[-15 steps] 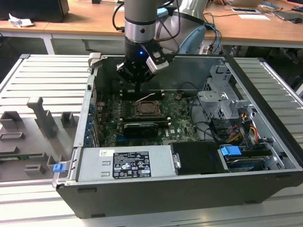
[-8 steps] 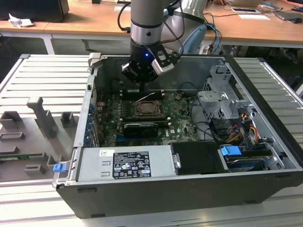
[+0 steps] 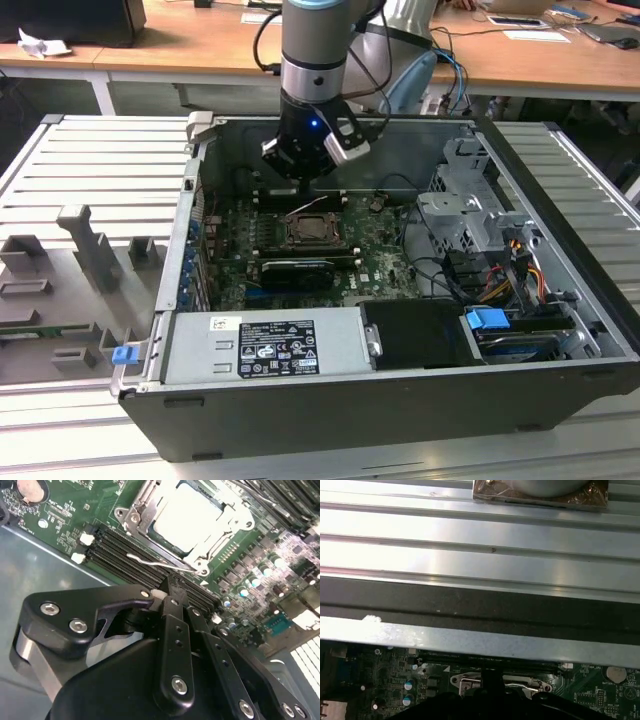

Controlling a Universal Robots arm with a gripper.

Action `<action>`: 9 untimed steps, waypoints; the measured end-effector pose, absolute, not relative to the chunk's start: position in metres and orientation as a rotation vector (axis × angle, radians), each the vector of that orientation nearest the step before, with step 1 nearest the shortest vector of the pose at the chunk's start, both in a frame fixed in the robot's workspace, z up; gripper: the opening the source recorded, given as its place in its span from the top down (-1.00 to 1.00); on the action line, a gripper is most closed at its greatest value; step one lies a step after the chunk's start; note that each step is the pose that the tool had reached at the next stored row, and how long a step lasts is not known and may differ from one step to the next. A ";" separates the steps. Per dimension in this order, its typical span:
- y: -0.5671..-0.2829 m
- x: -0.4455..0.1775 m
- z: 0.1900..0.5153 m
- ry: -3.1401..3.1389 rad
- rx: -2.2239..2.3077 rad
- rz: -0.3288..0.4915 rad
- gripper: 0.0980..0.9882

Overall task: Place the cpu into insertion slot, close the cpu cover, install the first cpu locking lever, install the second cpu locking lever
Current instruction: 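Install the first cpu locking lever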

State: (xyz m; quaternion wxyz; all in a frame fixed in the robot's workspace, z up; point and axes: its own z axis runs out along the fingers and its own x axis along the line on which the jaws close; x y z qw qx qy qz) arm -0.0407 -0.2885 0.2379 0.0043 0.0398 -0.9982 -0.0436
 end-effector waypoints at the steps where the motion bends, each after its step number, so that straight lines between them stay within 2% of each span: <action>1: -0.289 -0.040 0.237 -3.127 0.125 -0.137 0.98; 9: -0.289 -0.037 0.236 -3.128 0.122 -0.137 0.98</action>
